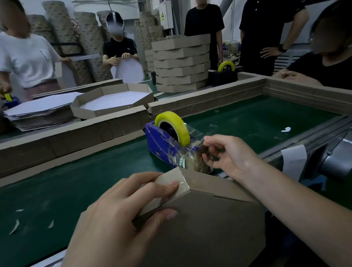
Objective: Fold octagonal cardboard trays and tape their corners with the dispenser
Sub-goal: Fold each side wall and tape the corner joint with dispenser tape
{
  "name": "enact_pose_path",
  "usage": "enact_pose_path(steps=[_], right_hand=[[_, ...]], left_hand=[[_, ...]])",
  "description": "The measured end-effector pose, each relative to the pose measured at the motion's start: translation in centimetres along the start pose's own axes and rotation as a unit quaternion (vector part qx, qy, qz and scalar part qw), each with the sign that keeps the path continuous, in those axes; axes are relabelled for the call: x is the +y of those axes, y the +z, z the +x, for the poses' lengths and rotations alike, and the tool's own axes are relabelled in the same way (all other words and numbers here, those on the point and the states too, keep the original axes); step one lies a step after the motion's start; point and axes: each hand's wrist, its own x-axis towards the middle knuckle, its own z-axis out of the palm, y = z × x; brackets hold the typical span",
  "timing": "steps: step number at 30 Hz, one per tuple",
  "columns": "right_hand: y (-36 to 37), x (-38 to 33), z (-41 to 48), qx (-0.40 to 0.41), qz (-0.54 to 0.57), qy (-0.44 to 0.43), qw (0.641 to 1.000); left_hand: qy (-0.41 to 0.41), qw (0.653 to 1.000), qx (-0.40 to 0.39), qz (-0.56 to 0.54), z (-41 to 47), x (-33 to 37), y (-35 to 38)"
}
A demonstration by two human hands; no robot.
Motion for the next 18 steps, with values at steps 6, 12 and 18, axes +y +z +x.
enact_pose_path(steps=[6,12,18], right_hand=[[-1.2,0.8,0.1,-0.041,0.023,-0.039,0.998],[-1.4,1.0,-0.2,-0.048,0.041,-0.065,0.996],[-2.9,0.9,-0.7,0.005,-0.155,-0.078,0.985]], left_hand=[[0.001,1.0,-0.005,-0.007,-0.1,-0.2,0.0],[0.002,1.0,-0.016,0.015,-0.1,-0.2,0.0],[0.007,1.0,-0.016,0.014,-0.1,0.0,0.0]])
